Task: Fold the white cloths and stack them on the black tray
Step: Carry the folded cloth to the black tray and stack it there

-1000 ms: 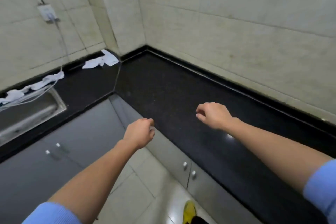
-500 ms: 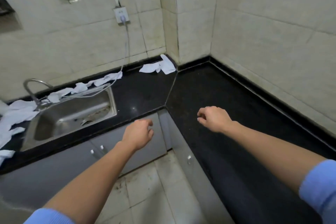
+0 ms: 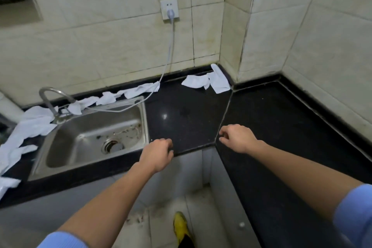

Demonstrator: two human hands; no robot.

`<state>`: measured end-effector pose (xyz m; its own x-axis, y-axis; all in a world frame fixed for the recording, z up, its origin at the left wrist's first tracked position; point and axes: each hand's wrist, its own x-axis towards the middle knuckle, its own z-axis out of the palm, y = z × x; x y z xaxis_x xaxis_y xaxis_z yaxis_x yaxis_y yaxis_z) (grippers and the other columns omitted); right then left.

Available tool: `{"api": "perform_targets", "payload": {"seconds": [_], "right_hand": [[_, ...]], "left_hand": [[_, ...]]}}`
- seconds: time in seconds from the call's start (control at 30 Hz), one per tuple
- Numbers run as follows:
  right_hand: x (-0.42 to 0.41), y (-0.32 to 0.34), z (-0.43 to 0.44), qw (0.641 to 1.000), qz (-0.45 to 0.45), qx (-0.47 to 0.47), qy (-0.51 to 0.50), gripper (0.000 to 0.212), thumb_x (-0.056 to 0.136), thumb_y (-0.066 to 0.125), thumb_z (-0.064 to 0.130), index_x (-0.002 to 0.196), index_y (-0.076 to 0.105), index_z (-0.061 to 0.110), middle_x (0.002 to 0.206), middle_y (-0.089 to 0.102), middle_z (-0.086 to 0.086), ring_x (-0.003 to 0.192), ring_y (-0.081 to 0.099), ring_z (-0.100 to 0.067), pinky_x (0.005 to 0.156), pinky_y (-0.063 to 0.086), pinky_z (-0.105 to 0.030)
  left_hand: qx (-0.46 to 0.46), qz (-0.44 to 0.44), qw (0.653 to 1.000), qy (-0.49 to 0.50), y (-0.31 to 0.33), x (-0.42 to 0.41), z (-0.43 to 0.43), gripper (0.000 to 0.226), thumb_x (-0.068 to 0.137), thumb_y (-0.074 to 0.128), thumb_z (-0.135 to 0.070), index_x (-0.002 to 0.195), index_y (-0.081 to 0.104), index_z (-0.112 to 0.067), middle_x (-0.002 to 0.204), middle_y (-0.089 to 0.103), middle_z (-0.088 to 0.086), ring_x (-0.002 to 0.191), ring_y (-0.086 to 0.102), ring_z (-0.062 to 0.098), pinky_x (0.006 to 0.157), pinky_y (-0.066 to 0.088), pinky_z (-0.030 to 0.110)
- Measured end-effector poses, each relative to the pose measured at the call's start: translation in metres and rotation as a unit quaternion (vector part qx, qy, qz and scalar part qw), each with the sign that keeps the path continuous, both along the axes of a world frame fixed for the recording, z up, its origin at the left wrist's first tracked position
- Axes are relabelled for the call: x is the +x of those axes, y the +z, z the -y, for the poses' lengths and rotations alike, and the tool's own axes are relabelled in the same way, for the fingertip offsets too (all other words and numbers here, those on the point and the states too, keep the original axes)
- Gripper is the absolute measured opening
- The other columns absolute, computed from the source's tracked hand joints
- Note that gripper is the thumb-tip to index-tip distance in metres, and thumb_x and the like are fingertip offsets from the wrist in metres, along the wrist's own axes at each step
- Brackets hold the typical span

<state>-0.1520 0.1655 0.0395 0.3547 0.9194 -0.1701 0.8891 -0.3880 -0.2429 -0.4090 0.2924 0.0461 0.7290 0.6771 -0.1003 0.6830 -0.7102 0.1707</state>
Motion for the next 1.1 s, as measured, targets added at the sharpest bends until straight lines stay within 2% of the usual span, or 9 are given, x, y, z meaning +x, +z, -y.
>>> {"api": "perform_targets", "payload": {"seconds": [0.33, 0.47, 0.6, 0.77, 0.9, 1.1], "right_hand": [[0.069, -0.011, -0.141, 0.992, -0.022, -0.031, -0.123, 0.024, 0.09, 0.056, 0.041, 0.111, 0.061, 0.029, 0.103, 0.067, 0.004, 0.095, 0.063, -0.021, 0.078, 0.052, -0.034], [0.095, -0.032, -0.18, 0.99, -0.022, -0.068, -0.123, 0.026, 0.089, 0.056, 0.041, 0.11, 0.062, 0.028, 0.105, 0.067, 0.002, 0.096, 0.062, -0.022, 0.078, 0.052, -0.036], [0.132, -0.053, -0.234, 0.99, -0.027, -0.072, -0.118, 0.033, 0.088, 0.059, 0.039, 0.118, 0.061, 0.024, 0.116, 0.063, -0.003, 0.104, 0.061, -0.026, 0.085, 0.051, -0.037], [0.185, -0.085, -0.321, 0.99, -0.056, -0.024, -0.127, 0.04, 0.09, 0.057, 0.035, 0.124, 0.057, 0.013, 0.121, 0.057, -0.014, 0.107, 0.057, -0.033, 0.086, 0.049, -0.041], [0.227, -0.107, -0.391, 0.988, -0.08, 0.024, -0.132, 0.054, 0.092, 0.056, 0.032, 0.139, 0.043, 0.008, 0.133, 0.049, -0.021, 0.118, 0.05, -0.038, 0.097, 0.043, -0.046], [0.258, -0.132, -0.45, 0.986, -0.101, -0.038, -0.13, 0.077, 0.09, 0.06, 0.033, 0.152, 0.018, 0.012, 0.149, 0.031, -0.019, 0.131, 0.038, -0.038, 0.105, 0.038, -0.047]], "left_hand": [[-0.02, -0.017, 0.998, -0.051, -0.002, 0.069, -0.17, 0.021, 0.088, 0.051, -0.033, 0.103, 0.059, -0.021, 0.106, 0.063, 0.003, 0.1, 0.06, 0.026, 0.081, 0.049, 0.037], [-0.061, -0.026, 0.996, -0.053, -0.02, 0.088, -0.202, 0.021, 0.088, 0.051, -0.034, 0.104, 0.059, -0.022, 0.105, 0.063, 0.002, 0.101, 0.059, 0.026, 0.081, 0.05, 0.037], [-0.086, -0.042, 0.995, -0.034, -0.035, 0.099, -0.224, 0.021, 0.089, 0.051, -0.033, 0.105, 0.06, -0.022, 0.106, 0.062, 0.002, 0.1, 0.059, 0.025, 0.08, 0.049, 0.037], [-0.103, -0.063, 0.993, 0.008, -0.044, 0.104, -0.257, 0.025, 0.089, 0.051, -0.029, 0.11, 0.06, -0.019, 0.105, 0.063, 0.004, 0.098, 0.062, 0.027, 0.079, 0.05, 0.037], [-0.105, -0.078, 0.99, 0.047, -0.051, 0.111, -0.278, 0.026, 0.091, 0.051, -0.03, 0.112, 0.059, -0.019, 0.106, 0.062, 0.004, 0.097, 0.062, 0.026, 0.081, 0.05, 0.036], [-0.102, -0.097, 0.988, 0.055, -0.059, 0.117, -0.283, 0.022, 0.093, 0.049, -0.032, 0.11, 0.058, -0.021, 0.103, 0.061, 0.002, 0.093, 0.061, 0.023, 0.074, 0.047, 0.032]]}}
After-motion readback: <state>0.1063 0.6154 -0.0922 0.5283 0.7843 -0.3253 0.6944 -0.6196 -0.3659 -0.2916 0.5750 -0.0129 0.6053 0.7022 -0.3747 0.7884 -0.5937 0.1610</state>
